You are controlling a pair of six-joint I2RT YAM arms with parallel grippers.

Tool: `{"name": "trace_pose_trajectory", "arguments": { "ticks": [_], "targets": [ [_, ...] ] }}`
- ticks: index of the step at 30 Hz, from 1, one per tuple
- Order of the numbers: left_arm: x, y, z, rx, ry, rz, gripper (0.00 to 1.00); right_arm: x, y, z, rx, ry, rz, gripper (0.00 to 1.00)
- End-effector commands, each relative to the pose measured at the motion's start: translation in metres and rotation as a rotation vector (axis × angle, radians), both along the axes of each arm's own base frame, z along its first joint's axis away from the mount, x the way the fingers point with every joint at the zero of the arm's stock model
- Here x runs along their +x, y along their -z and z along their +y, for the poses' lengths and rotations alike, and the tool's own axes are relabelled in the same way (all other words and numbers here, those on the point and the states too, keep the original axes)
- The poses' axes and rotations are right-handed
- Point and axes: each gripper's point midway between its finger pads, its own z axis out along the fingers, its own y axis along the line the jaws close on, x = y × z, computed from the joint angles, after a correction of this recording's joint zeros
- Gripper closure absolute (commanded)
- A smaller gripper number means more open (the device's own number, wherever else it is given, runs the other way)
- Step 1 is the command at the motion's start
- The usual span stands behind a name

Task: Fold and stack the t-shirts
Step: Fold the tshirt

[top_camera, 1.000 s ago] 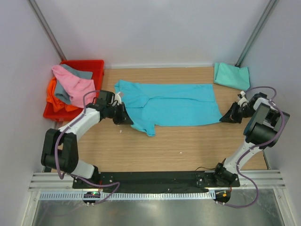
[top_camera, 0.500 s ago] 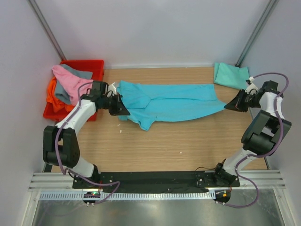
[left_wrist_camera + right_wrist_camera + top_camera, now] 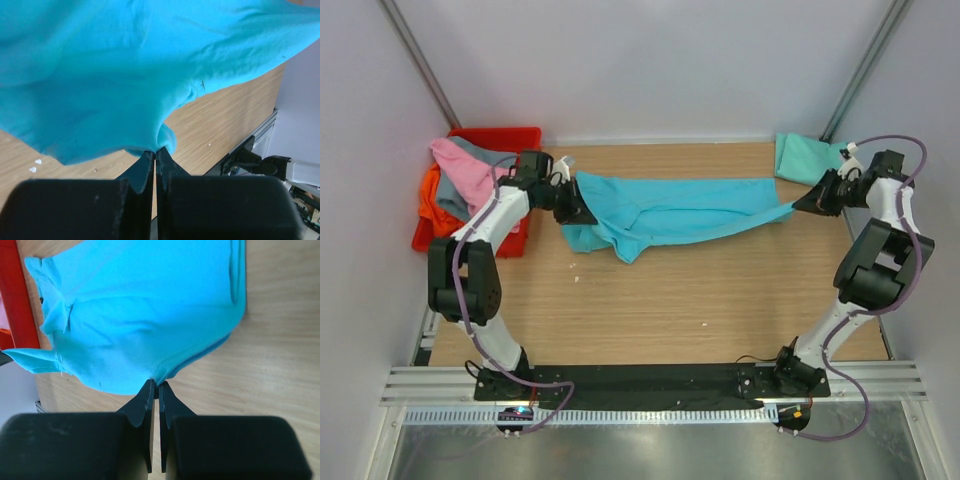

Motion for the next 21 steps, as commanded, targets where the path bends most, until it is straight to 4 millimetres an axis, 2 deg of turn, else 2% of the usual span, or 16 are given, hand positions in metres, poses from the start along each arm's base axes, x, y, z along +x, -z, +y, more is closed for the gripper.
{"name": "trace_pose_trajectory", "arguments": {
  "ticks": [1, 4, 5, 6, 8, 9, 10, 11, 12, 14, 15, 16, 18, 19, 20, 21],
  "targets": [
    [0.035, -0.020, 0.003, 0.007, -0.002, -0.100, 1.00, 0.038, -0.025, 0.006, -0.022, -0.012, -0.099, 0.95],
    [0.058, -0.020, 0.005, 0.018, -0.016, -0.116, 1.00, 0.064, -0.026, 0.004, -0.036, 0.020, -0.118, 0.95],
    [0.066, -0.017, 0.006, 0.024, -0.023, -0.114, 1.00, 0.074, -0.024, 0.010, -0.036, 0.011, -0.119, 0.95],
    [0.075, -0.017, 0.010, 0.033, -0.037, -0.121, 1.00, 0.090, -0.020, 0.008, -0.045, 0.015, -0.125, 0.95],
    [0.107, -0.011, 0.016, 0.054, -0.071, -0.137, 1.00, 0.107, -0.012, 0.013, -0.029, 0.020, -0.111, 0.95],
    [0.116, -0.009, 0.019, 0.061, -0.082, -0.126, 1.00, 0.123, 0.000, 0.018, -0.031, 0.013, -0.106, 0.96],
    [0.138, -0.003, 0.019, 0.055, -0.101, -0.122, 1.00, 0.129, 0.005, 0.022, -0.018, 0.017, -0.093, 0.96],
    [0.147, -0.001, 0.021, 0.045, -0.110, -0.118, 1.00, 0.141, 0.000, 0.024, -0.024, 0.011, -0.118, 0.96],
    [0.155, 0.004, 0.021, 0.040, -0.118, -0.102, 1.00, 0.148, 0.016, 0.031, -0.017, 0.000, -0.097, 0.96],
    [0.170, 0.015, 0.019, 0.033, -0.128, -0.087, 1.00, 0.159, 0.026, 0.034, -0.036, -0.006, -0.094, 0.95],
    [0.174, 0.019, 0.019, 0.035, -0.130, -0.091, 1.00, 0.166, 0.022, 0.043, -0.044, -0.031, -0.110, 0.93],
    [0.180, 0.020, 0.019, 0.033, -0.132, -0.106, 0.93, 0.168, 0.037, 0.046, -0.035, -0.047, -0.086, 0.83],
    [0.184, 0.033, 0.020, 0.044, -0.122, -0.105, 0.68, 0.170, 0.041, 0.049, -0.029, -0.060, -0.086, 0.64],
    [0.185, 0.033, 0.020, 0.049, -0.119, -0.112, 0.64, 0.168, 0.034, 0.050, -0.024, -0.063, -0.101, 0.45],
    [0.183, 0.031, 0.020, 0.049, -0.111, -0.116, 0.62, 0.159, 0.042, 0.053, -0.015, -0.066, -0.078, 0.38],
    [0.178, 0.022, 0.019, 0.042, -0.096, -0.145, 0.57, 0.160, 0.012, 0.051, -0.044, -0.064, -0.164, 0.33]
  ]
}}
